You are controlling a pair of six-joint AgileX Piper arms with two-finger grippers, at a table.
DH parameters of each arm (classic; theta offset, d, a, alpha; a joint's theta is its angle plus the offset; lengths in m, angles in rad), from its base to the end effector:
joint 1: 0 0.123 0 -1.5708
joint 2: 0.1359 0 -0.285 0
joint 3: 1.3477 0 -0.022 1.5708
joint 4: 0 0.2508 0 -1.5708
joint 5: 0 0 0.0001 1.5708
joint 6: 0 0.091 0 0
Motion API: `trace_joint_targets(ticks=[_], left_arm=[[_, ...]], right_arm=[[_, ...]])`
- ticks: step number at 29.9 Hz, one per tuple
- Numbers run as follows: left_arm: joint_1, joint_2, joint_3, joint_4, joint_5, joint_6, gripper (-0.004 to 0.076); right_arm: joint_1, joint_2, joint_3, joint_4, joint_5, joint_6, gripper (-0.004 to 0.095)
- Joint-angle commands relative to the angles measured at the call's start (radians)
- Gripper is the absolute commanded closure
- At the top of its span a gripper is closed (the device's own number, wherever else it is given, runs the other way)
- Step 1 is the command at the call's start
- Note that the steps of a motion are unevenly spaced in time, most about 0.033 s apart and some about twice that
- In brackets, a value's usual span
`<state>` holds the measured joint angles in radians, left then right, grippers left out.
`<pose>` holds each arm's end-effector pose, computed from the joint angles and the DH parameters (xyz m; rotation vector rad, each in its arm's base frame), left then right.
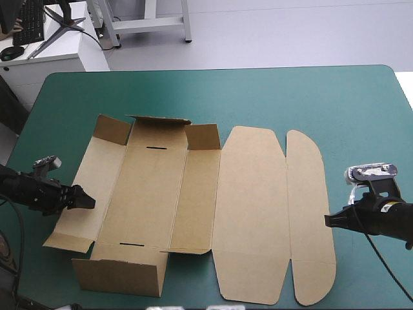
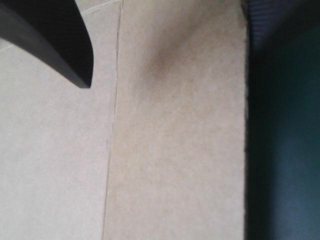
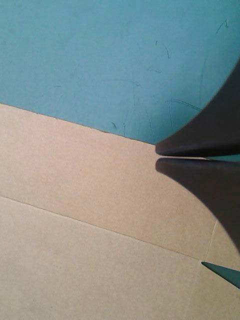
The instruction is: Fold the box
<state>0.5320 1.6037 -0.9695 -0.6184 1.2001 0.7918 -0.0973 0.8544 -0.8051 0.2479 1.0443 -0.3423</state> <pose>0.2539 0.0924 0.2161 -0.0317 2.8304 -0.7879 0.1432 0.0054 0.3183 -0.2308 2.5259 0.1511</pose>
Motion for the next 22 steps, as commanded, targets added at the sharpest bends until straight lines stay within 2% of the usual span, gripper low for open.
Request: trace_joint_targets(ticks=[1, 8, 11, 14, 17, 21, 22], left_arm=[[-0.003, -0.031, -0.001, -0.060, 0.090, 0.006, 0.0207], [-0.060, -0.031, 0.001, -0.045, 0.090, 0.010, 0.0212], [-0.085, -0.031, 0.001, -0.033, 0.085, 0.014, 0.0263], [-0.101, -0.031, -0.001, -0.009, 0.074, 0.012, 0.0365], [-0.101, -0.031, -0.001, -0.014, 0.074, 0.012, 0.0502], [-0.101, -0.031, -0.001, -0.014, 0.074, 0.012, 0.0734], [-0.101, -0.031, -0.001, -0.014, 0.083, 0.012, 0.0730]], right_arm=[[-0.006, -0.002, -0.023, 0.016, -0.038, -0.014, 0.0913], [-0.006, -0.002, -0.023, 0.018, -0.038, -0.014, 0.0913], [-0.006, -0.002, -0.023, 0.020, -0.036, -0.014, 0.0913], [-0.006, -0.002, -0.023, 0.020, -0.030, -0.014, 0.0913], [-0.006, -0.002, -0.023, 0.020, -0.030, -0.014, 0.0913], [-0.006, -0.002, -0.023, 0.020, -0.028, -0.014, 0.0913], [-0.006, -0.002, -0.023, 0.020, -0.028, -0.014, 0.0913]])
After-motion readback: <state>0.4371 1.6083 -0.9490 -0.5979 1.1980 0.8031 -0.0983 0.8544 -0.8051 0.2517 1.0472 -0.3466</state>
